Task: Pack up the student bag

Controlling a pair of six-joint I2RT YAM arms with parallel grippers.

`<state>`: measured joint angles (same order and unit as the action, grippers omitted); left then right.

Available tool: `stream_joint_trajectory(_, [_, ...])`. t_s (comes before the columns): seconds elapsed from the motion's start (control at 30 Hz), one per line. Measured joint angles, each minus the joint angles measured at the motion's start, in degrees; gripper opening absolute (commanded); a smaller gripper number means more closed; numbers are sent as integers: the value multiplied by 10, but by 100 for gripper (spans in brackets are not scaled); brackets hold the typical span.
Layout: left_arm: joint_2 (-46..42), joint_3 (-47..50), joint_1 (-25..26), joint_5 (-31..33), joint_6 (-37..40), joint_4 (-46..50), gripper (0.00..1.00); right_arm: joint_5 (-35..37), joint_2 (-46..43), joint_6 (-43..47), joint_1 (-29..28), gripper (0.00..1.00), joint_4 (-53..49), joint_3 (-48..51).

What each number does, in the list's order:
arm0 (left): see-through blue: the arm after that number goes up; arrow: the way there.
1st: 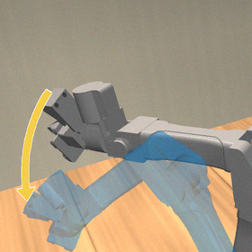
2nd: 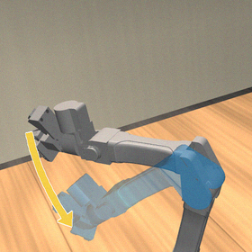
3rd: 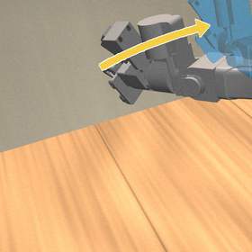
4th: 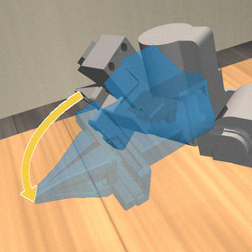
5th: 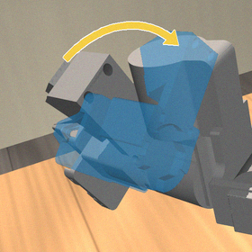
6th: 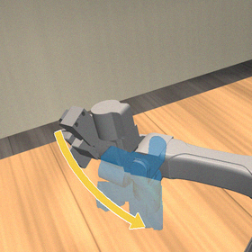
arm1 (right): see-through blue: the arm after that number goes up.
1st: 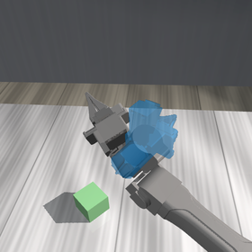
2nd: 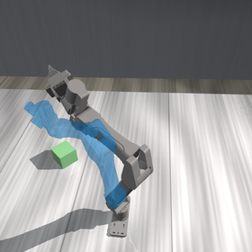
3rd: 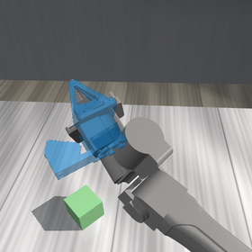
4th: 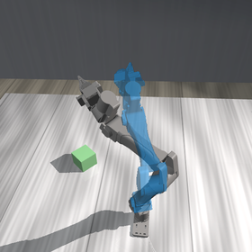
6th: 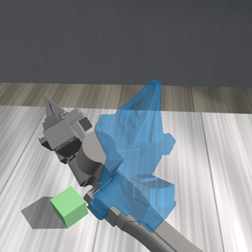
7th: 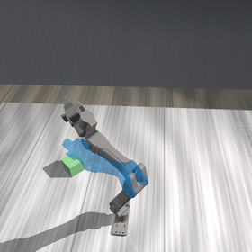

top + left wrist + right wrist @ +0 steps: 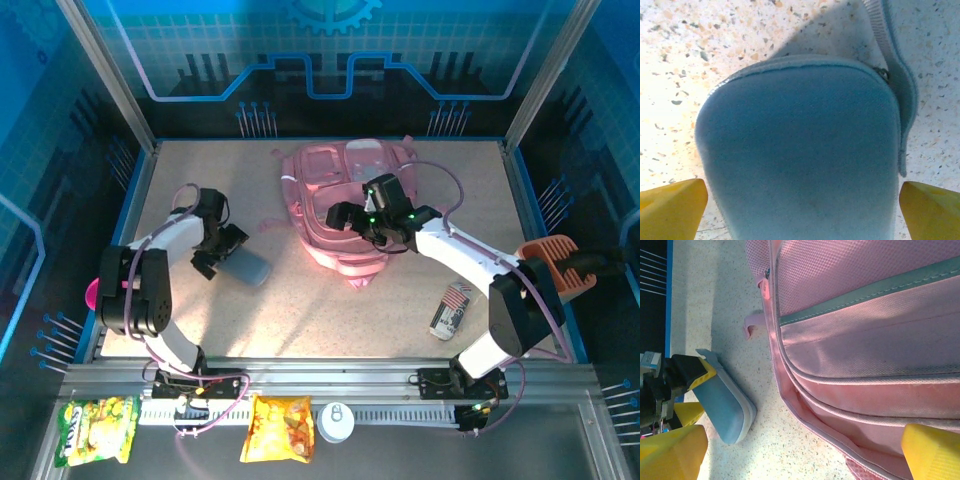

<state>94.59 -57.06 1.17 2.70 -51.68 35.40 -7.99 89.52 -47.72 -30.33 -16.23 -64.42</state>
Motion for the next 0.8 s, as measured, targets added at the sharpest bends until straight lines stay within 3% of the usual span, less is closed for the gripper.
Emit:
stream_joint_trajectory(0.23, [29,-9,0,-17,-9,-15,85,-10,13,0,0,100,4,-1])
stream_joint_trajectory(0.47, [32,-13,0,-56,-8,-32,64,-17,18,0,-4,100,12,-1])
stream_joint_trajectory(0.8, [25,-42,38,-161,-10,-53,62,-66,59,-2,-61,98,91,-1])
